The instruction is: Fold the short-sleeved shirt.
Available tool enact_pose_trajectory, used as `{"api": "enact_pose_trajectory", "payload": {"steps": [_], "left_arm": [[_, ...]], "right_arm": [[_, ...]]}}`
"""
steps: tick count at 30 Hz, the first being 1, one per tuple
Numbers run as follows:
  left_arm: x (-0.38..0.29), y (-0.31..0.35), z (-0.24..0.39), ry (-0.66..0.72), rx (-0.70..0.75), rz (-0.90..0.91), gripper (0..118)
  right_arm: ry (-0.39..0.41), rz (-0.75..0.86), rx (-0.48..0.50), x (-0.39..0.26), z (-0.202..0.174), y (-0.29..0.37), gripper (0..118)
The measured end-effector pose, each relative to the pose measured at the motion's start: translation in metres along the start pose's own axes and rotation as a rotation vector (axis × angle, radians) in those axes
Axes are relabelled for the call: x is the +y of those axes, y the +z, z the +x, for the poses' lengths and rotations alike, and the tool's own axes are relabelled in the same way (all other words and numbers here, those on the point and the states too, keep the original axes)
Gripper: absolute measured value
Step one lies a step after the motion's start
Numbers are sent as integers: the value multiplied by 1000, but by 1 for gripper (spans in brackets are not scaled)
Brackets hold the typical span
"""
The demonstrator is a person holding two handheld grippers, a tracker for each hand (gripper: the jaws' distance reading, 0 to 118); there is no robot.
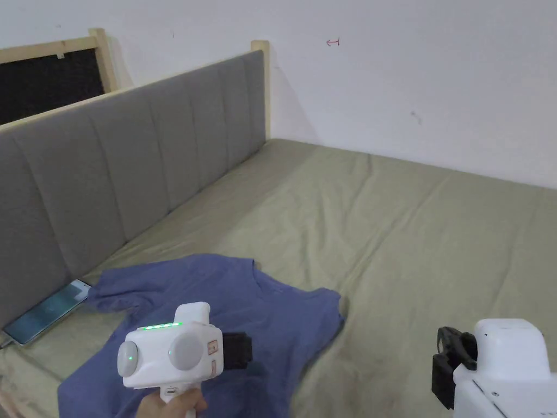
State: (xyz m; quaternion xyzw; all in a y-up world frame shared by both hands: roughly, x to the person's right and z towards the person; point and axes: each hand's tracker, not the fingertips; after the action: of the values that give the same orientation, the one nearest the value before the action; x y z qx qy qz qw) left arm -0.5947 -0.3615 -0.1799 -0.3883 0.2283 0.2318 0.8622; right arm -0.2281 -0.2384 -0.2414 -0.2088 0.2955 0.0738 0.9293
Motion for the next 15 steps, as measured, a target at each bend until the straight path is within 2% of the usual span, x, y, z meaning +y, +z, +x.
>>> {"api": "enact_pose_trajectory", "payload": {"steps": [5,6,7,8,9,11,12,13,15], "left_arm": [[8,-40,17,-105,63,-116,109],[5,-52,20,-118,52,-179,105],[0,-62,27,-148,116,-226,101],[-4,-64,30,-220,141,-164,101],[0,-60,34,-193,142,-174,97],[6,-50,33,-157,122,-142,59],[6,-47,27,-140,143,-124,36],[7,-48,25,-128,173,-122,4],[8,-52,20,-106,153,-160,4]], "right_arm": [[-26,-40,3,-2,-7,-4,0],[-20,-48,1,-3,-8,-5,0],[-13,-56,1,-4,-8,-6,0],[-8,-66,-3,-6,-8,-7,0],[-7,-72,-5,-8,-8,-8,0],[-23,-83,-5,-10,-9,-7,0],[-35,-94,-3,-11,-8,-9,0],[-47,-103,-1,-12,-7,-10,0],[-61,-113,4,-13,-9,-8,0]]}}
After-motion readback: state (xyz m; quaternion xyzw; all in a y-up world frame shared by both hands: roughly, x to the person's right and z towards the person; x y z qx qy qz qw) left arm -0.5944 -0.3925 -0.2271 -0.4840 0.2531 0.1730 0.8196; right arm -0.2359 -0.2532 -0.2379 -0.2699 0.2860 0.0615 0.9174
